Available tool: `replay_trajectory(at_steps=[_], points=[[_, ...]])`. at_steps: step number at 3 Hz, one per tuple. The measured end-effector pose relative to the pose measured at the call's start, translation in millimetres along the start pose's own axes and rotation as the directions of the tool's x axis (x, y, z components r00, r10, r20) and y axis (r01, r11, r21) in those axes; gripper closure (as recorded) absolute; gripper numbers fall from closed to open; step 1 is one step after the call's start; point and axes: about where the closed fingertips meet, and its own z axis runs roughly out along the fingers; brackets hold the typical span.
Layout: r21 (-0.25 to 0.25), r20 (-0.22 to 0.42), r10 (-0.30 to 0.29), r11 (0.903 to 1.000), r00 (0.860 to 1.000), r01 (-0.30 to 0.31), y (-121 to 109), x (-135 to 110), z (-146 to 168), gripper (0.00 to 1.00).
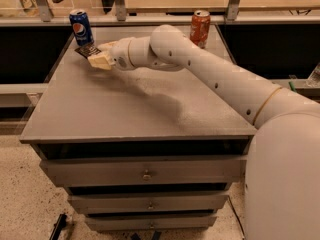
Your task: Move rxbar chocolate near pepsi can
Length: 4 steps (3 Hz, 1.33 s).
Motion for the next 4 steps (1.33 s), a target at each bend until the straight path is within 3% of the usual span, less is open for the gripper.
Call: replay_trajectory(at_steps=[4], points=[[0.057, 0.002, 0.007, 0.9984, 1.000, -0.007, -29, 2, 12, 1.00]])
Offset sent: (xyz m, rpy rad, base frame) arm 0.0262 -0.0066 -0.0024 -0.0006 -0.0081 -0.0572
